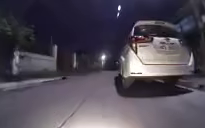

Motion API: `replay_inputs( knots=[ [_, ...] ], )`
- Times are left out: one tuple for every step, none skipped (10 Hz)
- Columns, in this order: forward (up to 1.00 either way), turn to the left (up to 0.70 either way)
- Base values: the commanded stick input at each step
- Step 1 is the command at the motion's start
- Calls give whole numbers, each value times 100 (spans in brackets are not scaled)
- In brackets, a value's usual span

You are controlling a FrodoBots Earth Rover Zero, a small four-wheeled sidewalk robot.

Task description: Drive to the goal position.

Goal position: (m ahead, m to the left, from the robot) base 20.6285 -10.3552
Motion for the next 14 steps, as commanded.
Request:
replay_inputs(
  knots=[
    [50,50],
    [50,44],
    [50,8],
    [50,0],
    [50,0],
    [50,0],
    [50,0],
    [50,0],
    [50,0],
    [50,0],
    [50,0],
    [50,0],
    [50,0],
    [50,0]
  ],
)
